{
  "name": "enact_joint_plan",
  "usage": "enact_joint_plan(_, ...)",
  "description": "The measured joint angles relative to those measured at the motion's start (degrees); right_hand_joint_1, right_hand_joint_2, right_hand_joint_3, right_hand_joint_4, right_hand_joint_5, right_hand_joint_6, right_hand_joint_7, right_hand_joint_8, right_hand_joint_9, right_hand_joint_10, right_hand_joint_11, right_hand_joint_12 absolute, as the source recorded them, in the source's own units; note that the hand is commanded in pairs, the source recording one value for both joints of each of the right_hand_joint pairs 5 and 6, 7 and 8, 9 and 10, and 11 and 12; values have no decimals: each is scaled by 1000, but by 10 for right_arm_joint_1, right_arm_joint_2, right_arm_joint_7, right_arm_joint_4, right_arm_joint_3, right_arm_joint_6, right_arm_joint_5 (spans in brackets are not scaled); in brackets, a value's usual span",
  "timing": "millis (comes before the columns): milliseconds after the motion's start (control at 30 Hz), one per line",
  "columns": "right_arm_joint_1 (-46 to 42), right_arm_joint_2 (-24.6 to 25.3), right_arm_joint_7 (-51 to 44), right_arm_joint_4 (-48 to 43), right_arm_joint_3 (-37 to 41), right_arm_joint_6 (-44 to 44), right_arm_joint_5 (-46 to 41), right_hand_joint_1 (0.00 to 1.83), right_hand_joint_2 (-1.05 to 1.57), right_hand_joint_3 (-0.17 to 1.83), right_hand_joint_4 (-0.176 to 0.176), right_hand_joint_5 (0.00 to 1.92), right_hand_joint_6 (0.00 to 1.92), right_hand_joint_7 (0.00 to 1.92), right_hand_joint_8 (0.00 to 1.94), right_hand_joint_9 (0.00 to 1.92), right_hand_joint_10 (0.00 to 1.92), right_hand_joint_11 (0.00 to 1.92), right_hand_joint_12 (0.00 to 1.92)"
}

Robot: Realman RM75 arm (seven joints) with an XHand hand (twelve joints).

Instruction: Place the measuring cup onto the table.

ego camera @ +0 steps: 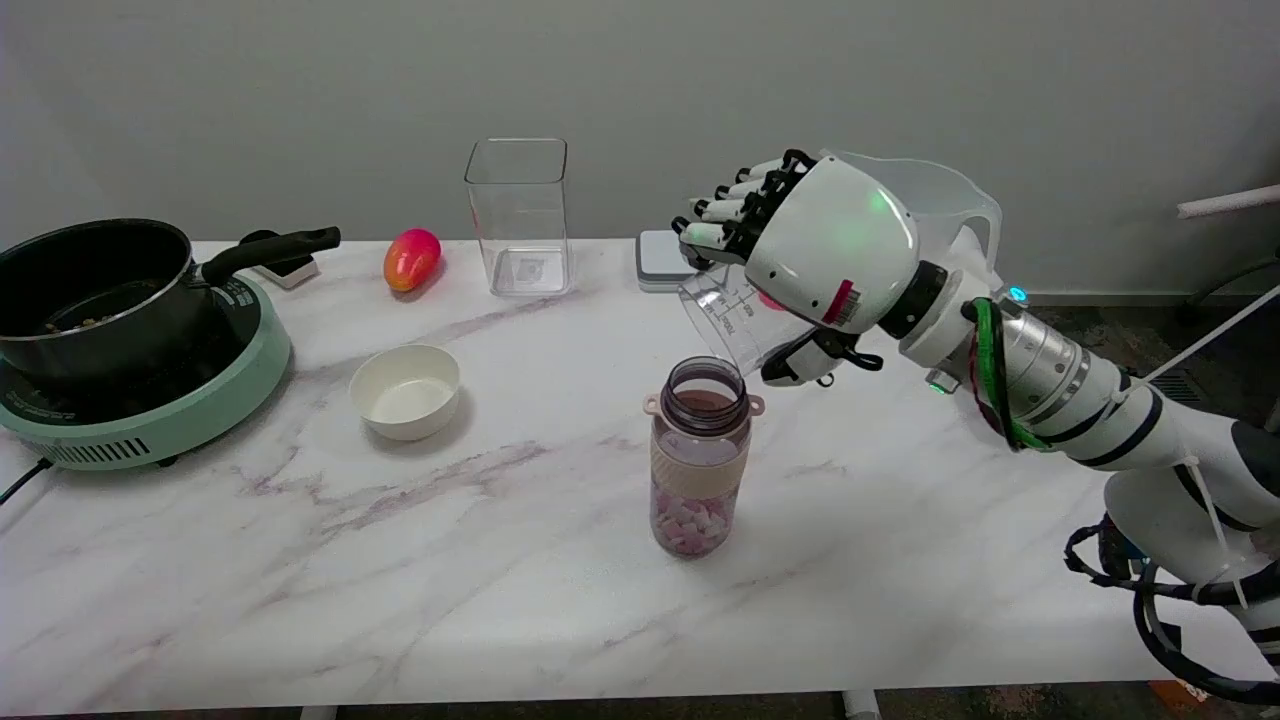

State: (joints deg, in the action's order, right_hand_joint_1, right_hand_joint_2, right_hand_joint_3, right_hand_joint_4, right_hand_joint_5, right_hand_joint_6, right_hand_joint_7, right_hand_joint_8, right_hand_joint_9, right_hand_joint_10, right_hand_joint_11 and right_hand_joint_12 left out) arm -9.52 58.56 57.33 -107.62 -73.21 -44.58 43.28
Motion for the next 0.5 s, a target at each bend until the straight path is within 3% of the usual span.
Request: enact_joint_plan(500,15,-8,4,0,25,-5,21,1242,1504,264,0,1780,1780,1566,1566,1448,1448,1301,1301)
